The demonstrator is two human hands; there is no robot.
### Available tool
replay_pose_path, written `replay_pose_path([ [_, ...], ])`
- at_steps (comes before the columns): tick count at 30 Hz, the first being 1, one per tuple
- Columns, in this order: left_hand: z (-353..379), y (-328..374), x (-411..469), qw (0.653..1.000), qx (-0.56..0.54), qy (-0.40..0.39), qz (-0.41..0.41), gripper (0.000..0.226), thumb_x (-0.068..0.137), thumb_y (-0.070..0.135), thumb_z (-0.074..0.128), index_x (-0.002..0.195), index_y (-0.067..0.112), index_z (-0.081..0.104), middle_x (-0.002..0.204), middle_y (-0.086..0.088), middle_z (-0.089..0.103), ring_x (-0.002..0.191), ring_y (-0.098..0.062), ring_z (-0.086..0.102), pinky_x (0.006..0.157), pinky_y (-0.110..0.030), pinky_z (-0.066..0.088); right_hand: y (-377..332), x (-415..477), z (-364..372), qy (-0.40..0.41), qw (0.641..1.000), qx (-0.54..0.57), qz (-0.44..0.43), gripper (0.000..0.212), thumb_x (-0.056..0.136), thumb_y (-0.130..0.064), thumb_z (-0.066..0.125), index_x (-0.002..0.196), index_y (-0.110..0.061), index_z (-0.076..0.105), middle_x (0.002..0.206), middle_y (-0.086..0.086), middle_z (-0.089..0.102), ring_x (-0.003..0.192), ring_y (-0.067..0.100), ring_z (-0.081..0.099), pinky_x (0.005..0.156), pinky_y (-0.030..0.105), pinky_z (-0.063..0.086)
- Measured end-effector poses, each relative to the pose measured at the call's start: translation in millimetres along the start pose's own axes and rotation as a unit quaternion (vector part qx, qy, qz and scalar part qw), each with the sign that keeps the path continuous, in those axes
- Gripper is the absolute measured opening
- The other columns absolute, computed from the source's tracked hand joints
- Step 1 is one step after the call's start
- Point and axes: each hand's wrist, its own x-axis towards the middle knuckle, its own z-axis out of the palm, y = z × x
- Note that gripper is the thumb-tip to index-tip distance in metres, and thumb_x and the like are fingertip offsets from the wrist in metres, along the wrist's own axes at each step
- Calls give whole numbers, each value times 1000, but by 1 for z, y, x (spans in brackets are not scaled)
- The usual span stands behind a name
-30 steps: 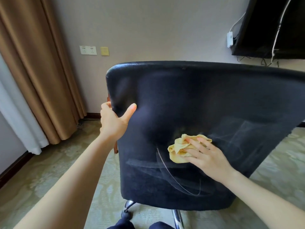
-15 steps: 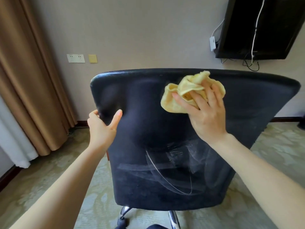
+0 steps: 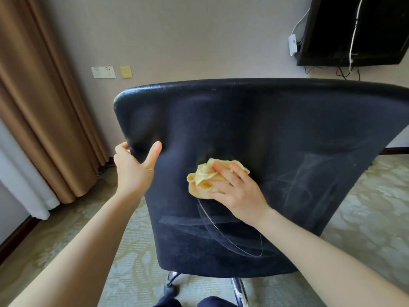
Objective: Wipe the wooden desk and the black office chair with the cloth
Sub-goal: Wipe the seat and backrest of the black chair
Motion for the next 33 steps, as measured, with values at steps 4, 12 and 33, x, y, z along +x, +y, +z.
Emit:
replay_pose_path([
  [4,1,0,-4,1000,26,16,-5,70,83,52,64,134,13,36,129,-8,41,113,-22,47,100,-38,41,8,-40,-5,-69,996,35,-44,32,94,-4,48,98,-23,73,110,-5,69,128,24,46,109,40,31],
  [12,8,14,-31,962,139,176,156,91,85,43,66,151,6,15,155,-24,9,144,-37,10,115,-47,9,61,-100,-44,-150,988,-5,-33,32,86,-3,47,94,-18,75,101,-1,71,125,24,44,113,39,22],
  [33,67,88,-66,691,501,84,514,138,57,71,70,151,11,-11,157,-14,-2,144,-30,-7,113,-54,-1,72,-31,-49,23,990,-85,112,31,93,-5,55,116,-22,68,111,2,61,118,33,43,113,44,24],
])
